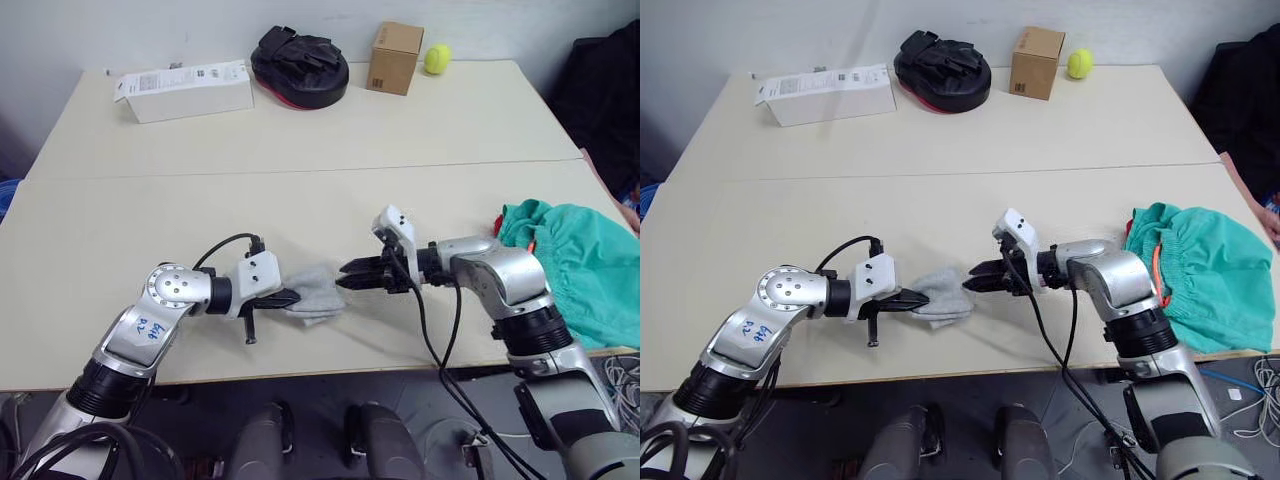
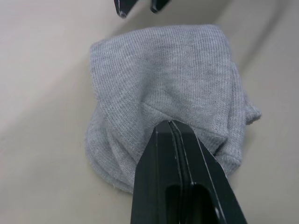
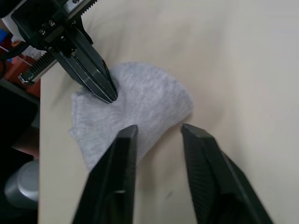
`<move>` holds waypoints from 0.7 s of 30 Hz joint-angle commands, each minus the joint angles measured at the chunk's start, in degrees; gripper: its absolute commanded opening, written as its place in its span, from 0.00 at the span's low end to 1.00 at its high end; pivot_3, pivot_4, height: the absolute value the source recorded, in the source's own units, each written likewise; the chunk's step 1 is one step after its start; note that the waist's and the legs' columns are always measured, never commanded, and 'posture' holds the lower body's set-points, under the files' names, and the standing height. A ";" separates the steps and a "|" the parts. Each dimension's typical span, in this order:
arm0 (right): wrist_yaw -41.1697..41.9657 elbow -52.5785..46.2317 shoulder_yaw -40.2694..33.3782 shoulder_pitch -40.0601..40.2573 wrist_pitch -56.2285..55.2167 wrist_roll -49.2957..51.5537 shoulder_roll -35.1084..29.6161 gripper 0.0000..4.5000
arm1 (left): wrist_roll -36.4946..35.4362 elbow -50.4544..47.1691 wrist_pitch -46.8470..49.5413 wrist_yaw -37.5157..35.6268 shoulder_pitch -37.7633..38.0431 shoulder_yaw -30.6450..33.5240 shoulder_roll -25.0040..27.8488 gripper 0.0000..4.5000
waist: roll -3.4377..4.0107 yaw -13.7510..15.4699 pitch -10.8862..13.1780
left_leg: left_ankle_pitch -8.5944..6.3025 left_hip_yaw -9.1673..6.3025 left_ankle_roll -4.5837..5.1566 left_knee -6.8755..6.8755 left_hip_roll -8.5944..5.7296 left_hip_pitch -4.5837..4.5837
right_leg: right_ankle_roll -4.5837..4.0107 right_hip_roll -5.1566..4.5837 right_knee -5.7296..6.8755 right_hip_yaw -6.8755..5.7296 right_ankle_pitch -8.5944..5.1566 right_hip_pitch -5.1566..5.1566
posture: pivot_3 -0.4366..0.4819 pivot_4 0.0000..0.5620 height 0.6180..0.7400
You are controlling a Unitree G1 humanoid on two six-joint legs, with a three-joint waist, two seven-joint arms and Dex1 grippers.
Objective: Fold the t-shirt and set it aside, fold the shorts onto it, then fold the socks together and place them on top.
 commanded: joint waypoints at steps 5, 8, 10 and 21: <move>-1.59 2.73 0.38 -2.93 8.84 3.60 3.71 0.98 | 1.34 -0.86 0.86 0.41 1.08 -0.64 0.38 0.00 | 0.00 -0.07 0.00 | 0.00 0.00 0.00 0.00 0.00 0.01 | 0.00 0.00 0.02 0.00 0.00 0.00 | 0.48 0.27 1.00; -2.81 3.35 0.57 -3.48 11.38 4.58 6.10 0.99 | 1.42 -0.99 1.11 0.68 1.14 -0.54 0.12 0.00 | 0.00 -0.06 0.00 | 0.00 0.00 -0.01 -0.01 0.01 0.01 | 0.00 0.01 0.04 -0.01 0.00 0.00 | 0.48 0.27 1.00; -3.68 3.74 1.17 -3.26 12.44 4.69 7.42 0.99 | 1.38 -1.17 1.32 0.81 1.24 -0.47 0.04 0.00 | 0.00 -0.06 0.00 | 0.00 0.00 0.00 -0.02 0.00 0.01 | 0.00 0.01 0.04 0.00 0.00 -0.01 | 0.48 0.27 1.00; -6.56 4.78 3.71 -2.09 15.38 4.50 9.62 0.80 | 1.39 -1.50 1.45 1.16 1.70 -0.52 -0.10 0.00 | -0.01 -0.16 -0.04 | 0.00 0.00 -0.02 -0.05 0.01 0.05 | 0.00 0.01 0.04 0.01 0.00 0.00 | 0.48 0.27 1.00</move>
